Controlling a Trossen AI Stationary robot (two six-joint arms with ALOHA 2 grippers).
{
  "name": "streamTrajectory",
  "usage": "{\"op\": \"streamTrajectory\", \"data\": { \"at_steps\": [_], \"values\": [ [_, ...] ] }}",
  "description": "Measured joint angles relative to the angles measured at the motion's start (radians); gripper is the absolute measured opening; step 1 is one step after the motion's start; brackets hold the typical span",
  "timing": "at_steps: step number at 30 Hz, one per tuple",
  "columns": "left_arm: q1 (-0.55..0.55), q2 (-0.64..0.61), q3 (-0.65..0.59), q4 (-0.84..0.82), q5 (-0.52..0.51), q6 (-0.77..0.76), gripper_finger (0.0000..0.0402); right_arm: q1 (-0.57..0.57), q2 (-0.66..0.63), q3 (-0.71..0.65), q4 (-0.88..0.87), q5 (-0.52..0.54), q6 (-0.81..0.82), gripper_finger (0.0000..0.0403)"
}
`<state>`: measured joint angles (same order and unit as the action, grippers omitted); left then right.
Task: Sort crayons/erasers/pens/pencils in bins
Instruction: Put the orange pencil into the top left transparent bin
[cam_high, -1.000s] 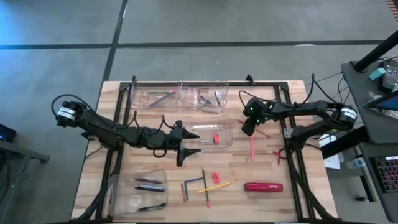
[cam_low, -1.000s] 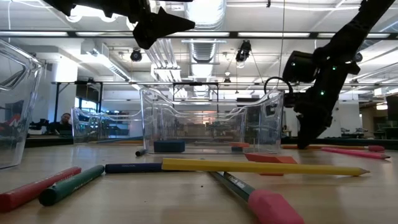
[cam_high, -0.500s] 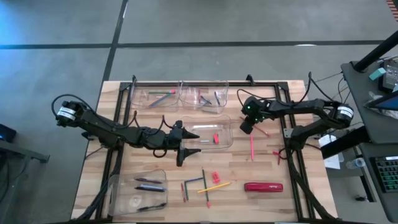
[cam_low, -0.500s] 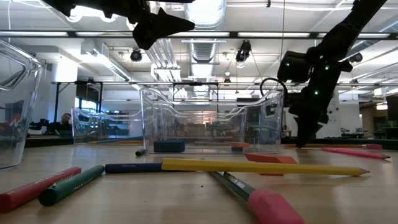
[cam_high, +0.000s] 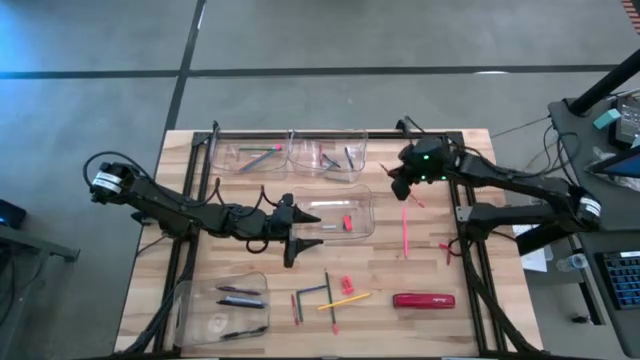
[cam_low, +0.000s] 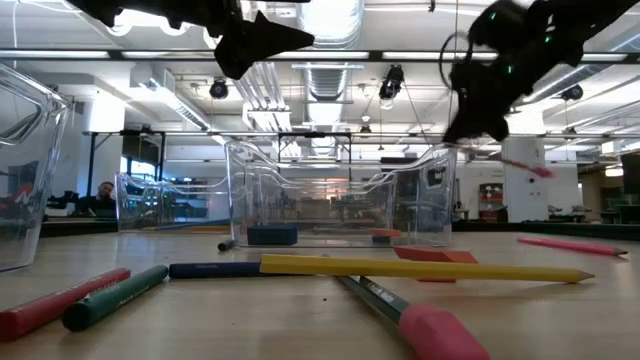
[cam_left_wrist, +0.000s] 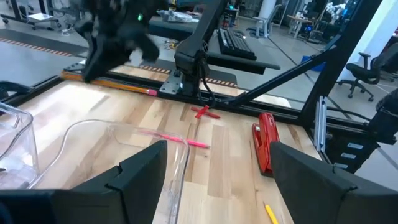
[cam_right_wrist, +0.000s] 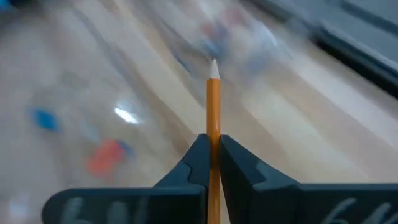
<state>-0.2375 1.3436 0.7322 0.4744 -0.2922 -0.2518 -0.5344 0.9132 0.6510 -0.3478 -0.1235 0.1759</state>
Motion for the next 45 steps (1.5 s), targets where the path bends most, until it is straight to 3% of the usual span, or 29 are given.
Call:
{"op": "streamTrajectory", "data": {
  "at_steps": [5,13,21,31,35,40,45],
  "values": [
    [0.002,0.081,0.0,0.184,-0.001,0.044,0.0267,0.024,-0.094,-0.006,0.222,-0.163,0.092,0.0013],
    [0.036,0.321,0.054,0.598,-0.002,0.087,0.0267,0.17,-0.103,-0.014,0.542,-0.194,0.174,0.0013],
    [0.12,0.521,0.246,0.614,-0.002,-0.004,0.0267,0.299,-0.02,-0.015,0.747,-0.191,0.173,0.0013],
    [0.166,0.637,0.412,0.539,-0.009,-0.039,0.0262,0.327,0.078,-0.015,0.825,-0.19,0.193,0.0013],
    [0.164,0.637,0.416,0.477,-0.008,-0.025,0.0202,0.327,0.086,-0.015,0.834,-0.19,0.191,0.0013],
    [0.164,0.634,0.415,0.459,-0.005,0.024,0.0038,0.327,0.083,-0.015,0.86,-0.187,0.183,0.0014],
    [0.165,0.616,0.414,0.454,-0.004,0.03,0.0016,0.329,0.083,-0.005,0.864,-0.203,0.192,0.0058]
  ]
}}
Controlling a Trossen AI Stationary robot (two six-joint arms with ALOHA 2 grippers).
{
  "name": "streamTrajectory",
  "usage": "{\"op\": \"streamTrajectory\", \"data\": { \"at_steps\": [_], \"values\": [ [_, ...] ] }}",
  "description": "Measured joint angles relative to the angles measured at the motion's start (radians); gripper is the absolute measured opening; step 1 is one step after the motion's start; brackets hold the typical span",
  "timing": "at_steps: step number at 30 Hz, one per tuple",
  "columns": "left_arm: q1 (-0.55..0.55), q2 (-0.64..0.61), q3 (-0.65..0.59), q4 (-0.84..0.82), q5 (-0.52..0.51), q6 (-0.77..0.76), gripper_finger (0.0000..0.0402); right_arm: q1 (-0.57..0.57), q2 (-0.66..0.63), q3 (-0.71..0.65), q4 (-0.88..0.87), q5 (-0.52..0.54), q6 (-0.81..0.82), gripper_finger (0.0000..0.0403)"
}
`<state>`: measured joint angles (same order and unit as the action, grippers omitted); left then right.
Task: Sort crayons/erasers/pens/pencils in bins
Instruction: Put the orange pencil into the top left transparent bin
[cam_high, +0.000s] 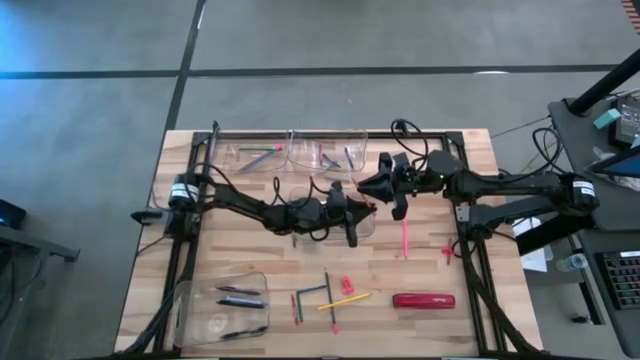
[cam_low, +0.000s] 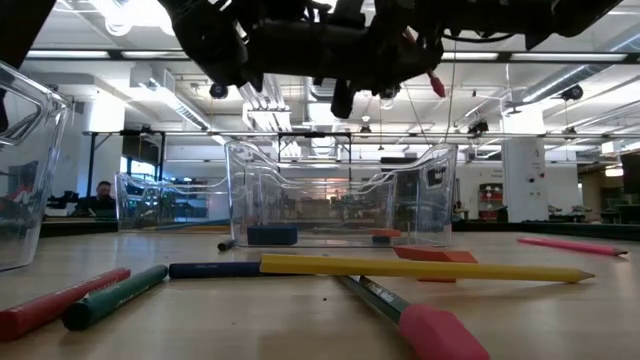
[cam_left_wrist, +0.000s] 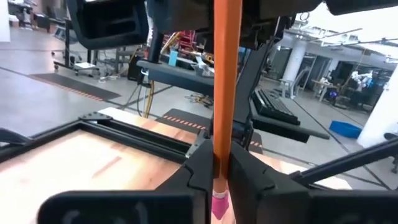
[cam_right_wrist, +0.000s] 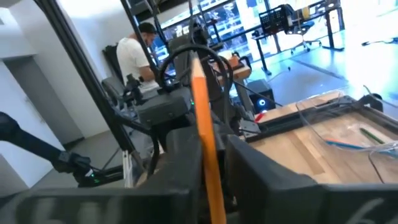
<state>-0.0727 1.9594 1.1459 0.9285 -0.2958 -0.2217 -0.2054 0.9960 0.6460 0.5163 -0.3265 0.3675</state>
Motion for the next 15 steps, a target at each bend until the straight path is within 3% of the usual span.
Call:
{"op": "streamTrajectory", "data": {
  "at_steps": [8,12,15],
  "values": [
    [0.0,-0.141,-0.013,-0.19,0.003,0.072,0.0012,0.005,-0.031,0.004,-0.034,0.005,-0.015,0.0211],
    [0.0,-0.259,-0.034,-0.39,-0.027,0.118,0.0011,0.005,-0.073,0.004,-0.094,0.005,-0.036,0.0281],
    [0.0,-0.37,-0.039,-0.61,-0.128,0.169,0.001,0.004,-0.116,0.004,-0.172,0.005,-0.05,0.0318]
  ]
}}
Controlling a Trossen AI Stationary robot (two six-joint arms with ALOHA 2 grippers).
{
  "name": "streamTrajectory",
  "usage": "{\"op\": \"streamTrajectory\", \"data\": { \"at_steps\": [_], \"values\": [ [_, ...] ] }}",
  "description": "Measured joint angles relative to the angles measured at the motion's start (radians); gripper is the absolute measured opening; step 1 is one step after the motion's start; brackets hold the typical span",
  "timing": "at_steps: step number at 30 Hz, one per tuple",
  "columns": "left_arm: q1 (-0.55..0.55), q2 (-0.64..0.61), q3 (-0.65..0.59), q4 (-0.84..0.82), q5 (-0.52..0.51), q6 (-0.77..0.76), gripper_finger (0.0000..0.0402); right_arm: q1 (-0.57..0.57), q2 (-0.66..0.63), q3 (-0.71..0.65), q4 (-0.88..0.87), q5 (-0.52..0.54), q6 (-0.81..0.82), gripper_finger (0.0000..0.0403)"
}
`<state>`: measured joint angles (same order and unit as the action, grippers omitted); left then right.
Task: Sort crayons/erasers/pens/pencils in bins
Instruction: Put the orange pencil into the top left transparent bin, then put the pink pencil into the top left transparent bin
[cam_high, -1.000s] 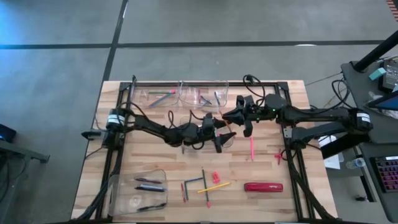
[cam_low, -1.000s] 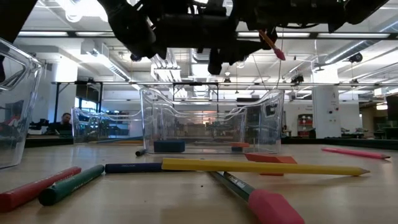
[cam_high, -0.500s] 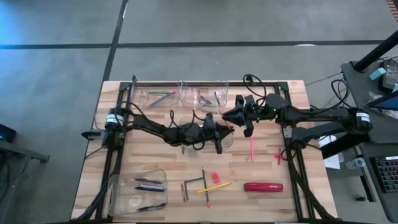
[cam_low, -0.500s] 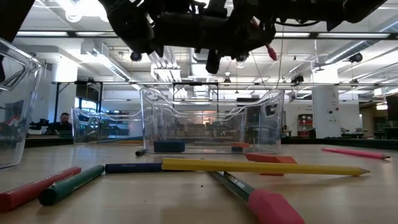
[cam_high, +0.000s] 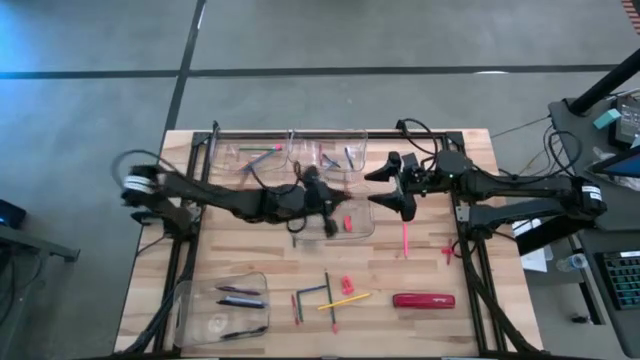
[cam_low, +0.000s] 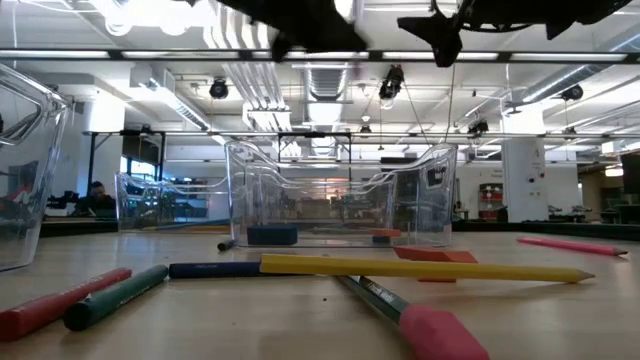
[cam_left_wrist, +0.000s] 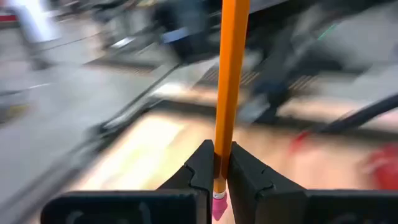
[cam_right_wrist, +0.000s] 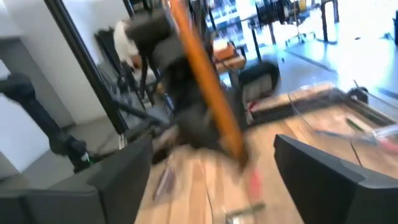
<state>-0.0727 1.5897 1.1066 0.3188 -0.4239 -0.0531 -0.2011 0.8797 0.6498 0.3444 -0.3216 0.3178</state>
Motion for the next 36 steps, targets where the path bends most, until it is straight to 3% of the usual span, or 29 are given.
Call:
{"op": "streamTrajectory", "data": {
  "at_steps": [4,7,10,14,22,31,33,36],
  "values": [
    [0.01,-0.144,-0.001,-0.412,-0.271,0.047,0.001,0.001,-0.049,0.0,-0.154,0.011,-0.036,0.0346],
    [0.053,-0.215,-0.002,-0.722,-0.398,0.061,0.001,0.001,-0.063,-0.003,-0.244,0.046,-0.05,0.0353],
    [0.138,-0.25,-0.008,-0.97,-0.422,0.059,0.001,0.0,-0.059,-0.011,-0.272,0.091,-0.052,0.0351],
    [0.274,-0.245,-0.021,-1.158,-0.419,0.053,0.001,0.003,-0.048,-0.019,-0.273,0.125,-0.076,0.0345],
    [0.518,-0.203,-0.029,-1.202,-0.365,0.164,0.0034,0.003,-0.019,-0.02,-0.289,0.146,-0.094,0.0334],
    [0.594,-0.201,-0.024,-1.205,-0.355,0.222,0.019,0.003,-0.017,-0.02,-0.337,0.156,-0.154,0.0331],
    [0.591,-0.216,-0.008,-1.2,-0.361,0.168,0.0218,0.003,-0.025,-0.02,-0.357,0.183,-0.168,0.0331],
    [0.555,-0.271,0.0,-1.149,-0.268,0.068,0.0237,0.003,-0.042,-0.02,-0.409,0.243,-0.186,0.0331]
  ]
}}
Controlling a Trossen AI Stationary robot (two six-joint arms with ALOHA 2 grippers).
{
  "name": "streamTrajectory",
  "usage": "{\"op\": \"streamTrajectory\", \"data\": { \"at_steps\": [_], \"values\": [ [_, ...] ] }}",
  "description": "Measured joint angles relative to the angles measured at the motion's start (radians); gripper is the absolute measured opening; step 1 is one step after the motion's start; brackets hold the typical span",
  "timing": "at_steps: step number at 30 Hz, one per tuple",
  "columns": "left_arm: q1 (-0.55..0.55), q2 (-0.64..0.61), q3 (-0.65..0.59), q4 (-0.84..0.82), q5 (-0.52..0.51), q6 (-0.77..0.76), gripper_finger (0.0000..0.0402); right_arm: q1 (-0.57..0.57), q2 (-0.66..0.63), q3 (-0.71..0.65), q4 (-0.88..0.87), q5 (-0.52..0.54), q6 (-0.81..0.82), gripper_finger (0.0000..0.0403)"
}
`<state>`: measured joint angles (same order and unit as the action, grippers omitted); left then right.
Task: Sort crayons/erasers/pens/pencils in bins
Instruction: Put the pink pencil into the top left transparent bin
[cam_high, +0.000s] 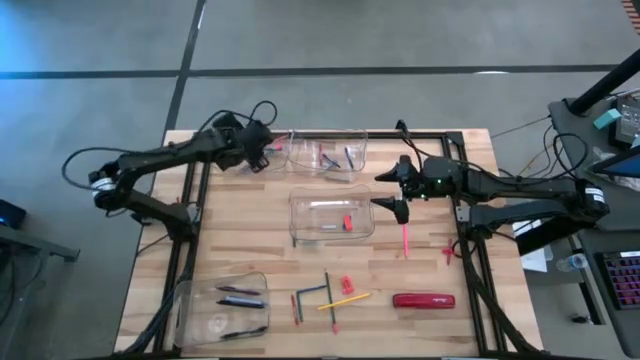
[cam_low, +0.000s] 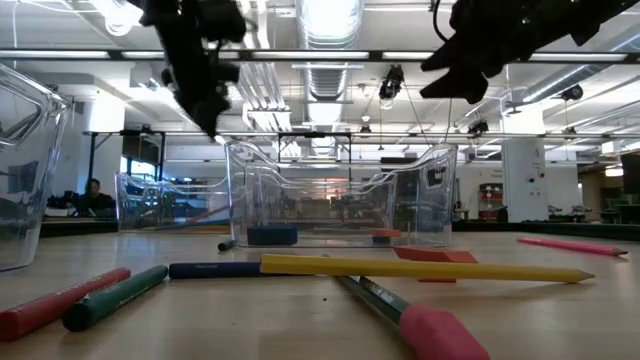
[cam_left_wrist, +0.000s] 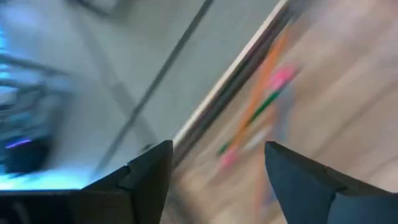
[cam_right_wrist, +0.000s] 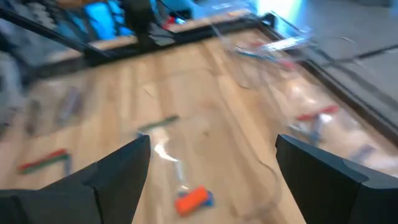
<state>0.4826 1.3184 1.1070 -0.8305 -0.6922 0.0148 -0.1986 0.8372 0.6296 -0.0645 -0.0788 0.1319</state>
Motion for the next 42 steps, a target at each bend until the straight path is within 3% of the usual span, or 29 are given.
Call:
{"op": "streamTrajectory", "data": {
  "at_steps": [4,7,10,13,16,21,31,42],
  "values": [
    [-0.091,-0.103,-0.078,0.273,0.113,-0.035,0.0241,0.0,-0.015,0.0,-0.081,0.119,-0.024,0.0331],
    [-0.175,-0.174,-0.204,0.625,0.146,-0.003,0.0242,0.0,-0.018,0.0,-0.147,0.222,-0.022,0.0331],
    [-0.242,-0.211,-0.361,1.031,0.242,0.055,0.0242,0.0,-0.018,-0.004,-0.225,0.31,0.02,0.0331],
    [-0.279,-0.214,-0.51,1.411,0.329,0.071,0.0242,0.0,-0.017,-0.008,-0.31,0.356,0.079,0.0331],
    [-0.29,-0.199,-0.617,1.667,0.369,0.049,0.0242,0.0,-0.017,-0.021,-0.359,0.377,0.139,0.0331],
    [-0.289,-0.164,-0.7,1.812,0.37,-0.036,0.0242,0.0,-0.017,-0.057,-0.36,0.377,0.217,0.0331],
    [-0.318,-0.151,-0.677,1.818,0.414,-0.039,0.0242,0.005,-0.017,-0.14,-0.363,0.403,0.431,0.0331],
    [-0.427,-0.155,-0.62,1.817,0.453,-0.037,0.0242,0.172,-0.016,-0.206,-0.424,0.469,0.679,0.0329]
  ]
}}
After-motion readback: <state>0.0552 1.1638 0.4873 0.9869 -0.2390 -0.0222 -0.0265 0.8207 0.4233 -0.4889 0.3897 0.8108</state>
